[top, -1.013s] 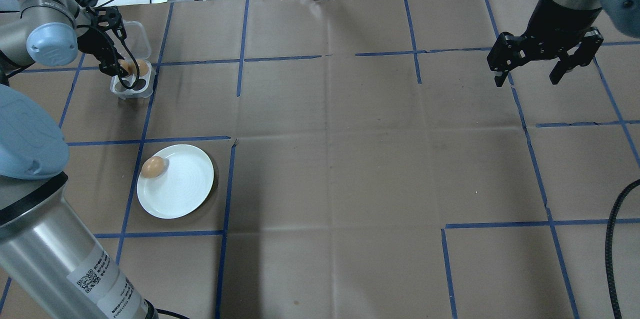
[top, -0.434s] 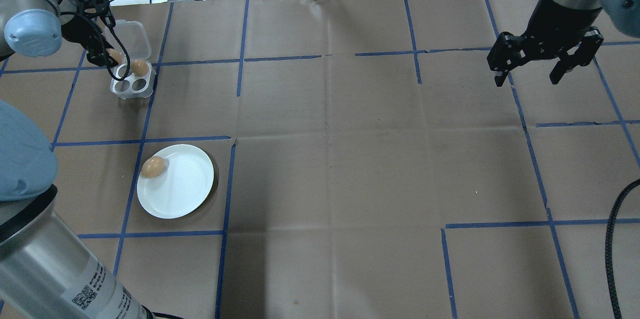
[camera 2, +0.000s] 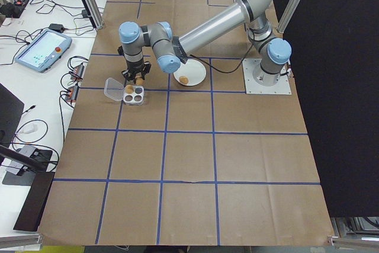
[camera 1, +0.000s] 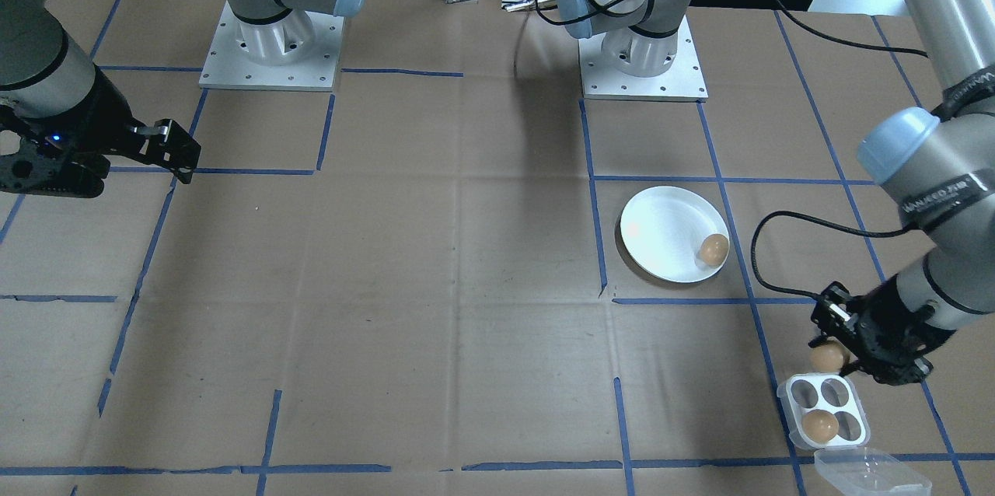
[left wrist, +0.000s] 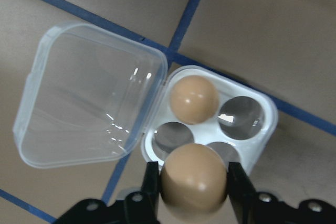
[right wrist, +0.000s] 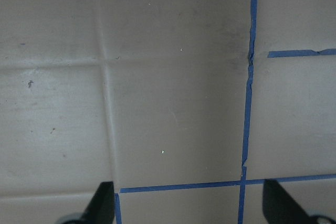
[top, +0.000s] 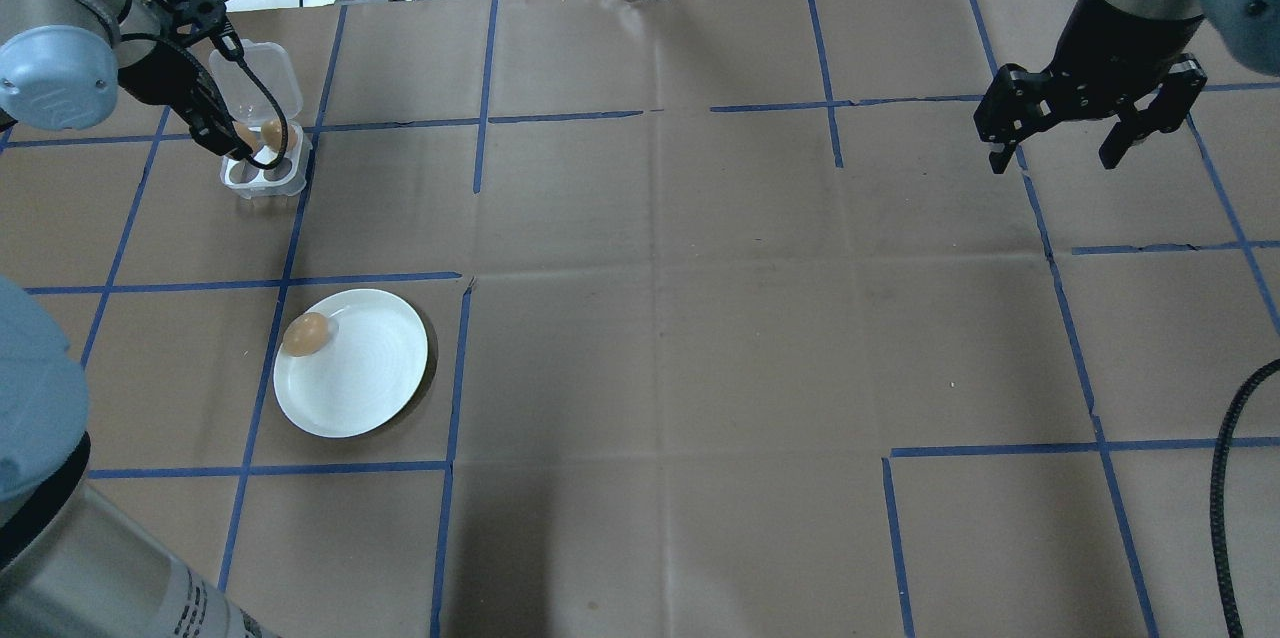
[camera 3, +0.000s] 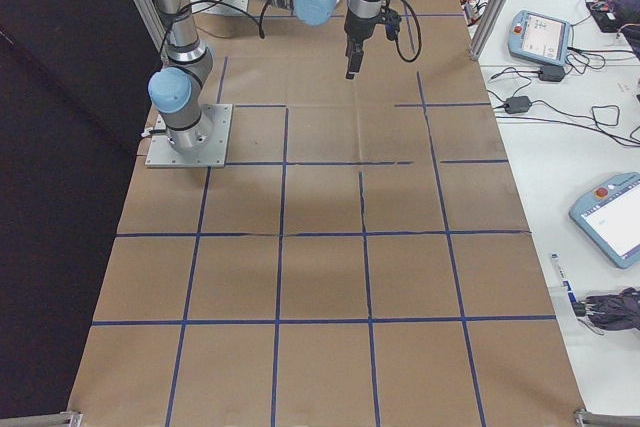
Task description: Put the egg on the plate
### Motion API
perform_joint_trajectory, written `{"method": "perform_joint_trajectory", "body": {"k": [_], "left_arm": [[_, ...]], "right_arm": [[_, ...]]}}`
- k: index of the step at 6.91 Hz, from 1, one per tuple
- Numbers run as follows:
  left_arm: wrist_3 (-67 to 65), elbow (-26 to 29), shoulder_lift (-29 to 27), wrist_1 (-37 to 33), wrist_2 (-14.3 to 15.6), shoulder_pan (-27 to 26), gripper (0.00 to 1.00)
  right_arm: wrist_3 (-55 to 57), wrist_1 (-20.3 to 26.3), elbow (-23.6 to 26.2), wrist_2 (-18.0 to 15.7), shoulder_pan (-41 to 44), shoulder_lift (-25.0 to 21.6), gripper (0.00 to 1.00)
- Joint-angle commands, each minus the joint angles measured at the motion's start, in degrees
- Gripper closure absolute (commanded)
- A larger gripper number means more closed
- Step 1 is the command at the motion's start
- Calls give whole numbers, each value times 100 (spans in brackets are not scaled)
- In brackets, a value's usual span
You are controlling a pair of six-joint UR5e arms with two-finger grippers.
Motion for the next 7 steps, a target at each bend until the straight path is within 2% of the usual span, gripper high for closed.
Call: {"method": "perform_joint_trajectory", "body": {"k": [1,2,3,4,5,7], "left_arm": [[-1750,-1130,772,1,-6,-427,89],[-2472,-1701,1054,18,-24,-568,88],[-3123,-2307,1361,88,-32,-587,80],[-3730,-2774,1590,106,-50,-596,77],[-3857,-3040,1732,106,-41,-587,63],[-4095,-3314,1716,324,-41,-587,23]], "right_arm": [[0,0,0,0,0,0,0],[0,0,0,0,0,0,0],[0,0,0,0,0,0,0],[0,0,0,0,0,0,0],[0,0,0,0,0,0,0],[0,0,0,0,0,0,0]]}}
